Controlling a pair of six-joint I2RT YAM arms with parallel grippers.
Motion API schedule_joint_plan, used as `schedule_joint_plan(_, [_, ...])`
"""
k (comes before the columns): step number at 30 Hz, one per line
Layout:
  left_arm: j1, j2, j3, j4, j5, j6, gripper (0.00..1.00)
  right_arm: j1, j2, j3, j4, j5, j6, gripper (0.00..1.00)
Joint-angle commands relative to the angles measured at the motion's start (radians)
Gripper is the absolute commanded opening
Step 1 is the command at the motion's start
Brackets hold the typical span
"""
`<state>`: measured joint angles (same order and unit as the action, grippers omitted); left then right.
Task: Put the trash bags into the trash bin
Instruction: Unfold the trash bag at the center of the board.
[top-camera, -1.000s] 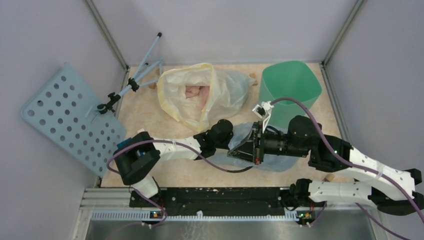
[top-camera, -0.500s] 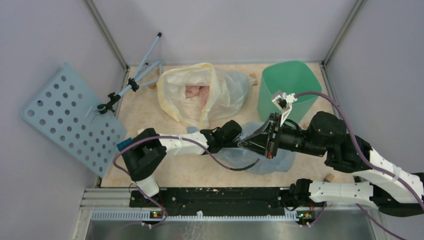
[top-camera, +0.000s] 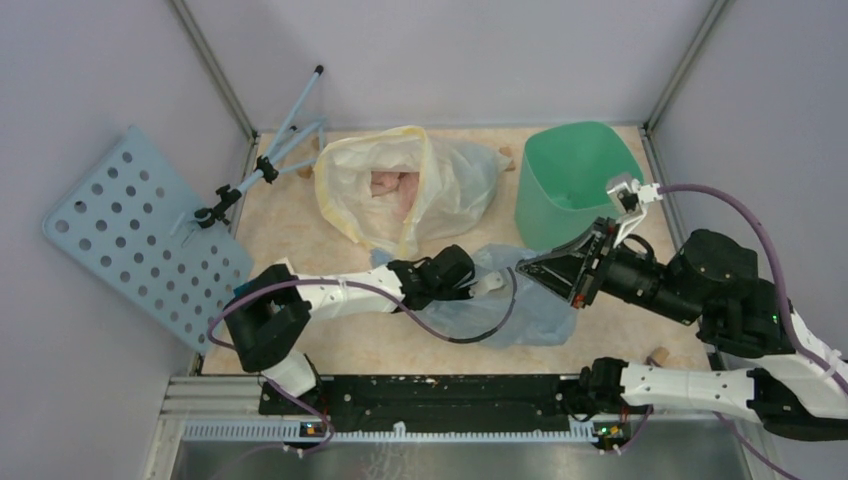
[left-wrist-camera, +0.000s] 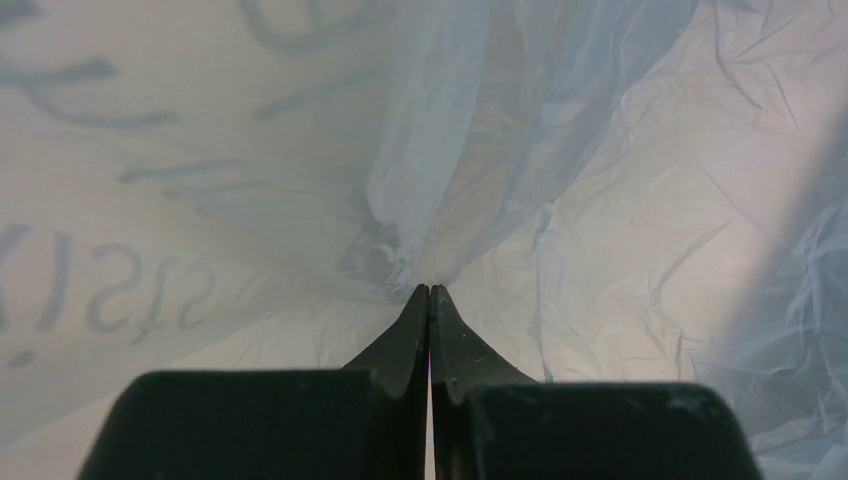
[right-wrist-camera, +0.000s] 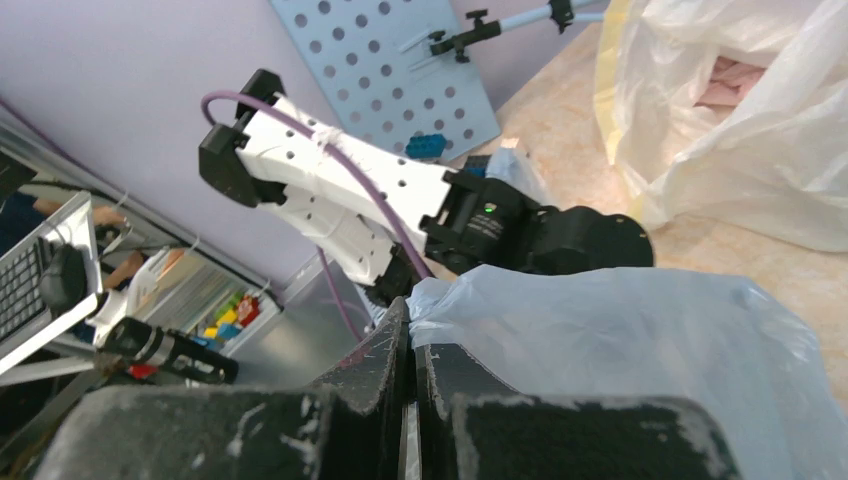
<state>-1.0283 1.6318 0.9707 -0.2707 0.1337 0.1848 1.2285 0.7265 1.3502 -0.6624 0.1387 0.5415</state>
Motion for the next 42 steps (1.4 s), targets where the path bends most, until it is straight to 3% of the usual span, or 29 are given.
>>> schedule_joint_plan(1, [0.004,-0.121,-0.046,0.029,-0.027,-0.003,0.0,0.01,-0.017,0.029,0.003,0.091,-0.021,0.0])
schedule_joint_plan(8, [0.003,-0.415,-0.189,0.35,0.19,0.004,0.08,0.009,0.004,-0.056,0.011,0.134,-0.016,0.0])
schedule_joint_plan(15, [0.002,-0.538,-0.307,0.59,0.277,-0.018,0.12,0.009,0.043,-0.086,0.115,0.053,-0.017,0.0])
schedule_joint_plan(24, [0.004,-0.447,-0.387,0.945,0.267,-0.068,0.03,0.01,0.087,-0.062,0.317,-0.185,0.015,0.0])
schedule_joint_plan(30, [0.004,-0.386,-0.418,1.285,0.343,-0.133,0.0,0.01,0.09,-0.086,0.37,-0.219,0.044,0.0])
schedule_joint_plan(34, [0.005,-0.349,-0.406,1.425,0.431,-0.181,0.0,0.01,0.093,-0.081,0.37,-0.218,0.043,0.0])
schedule_joint_plan(42, [0.003,-0.317,-0.399,1.489,0.645,-0.266,0.0,0.009,0.078,-0.089,0.314,-0.119,0.023,0.0])
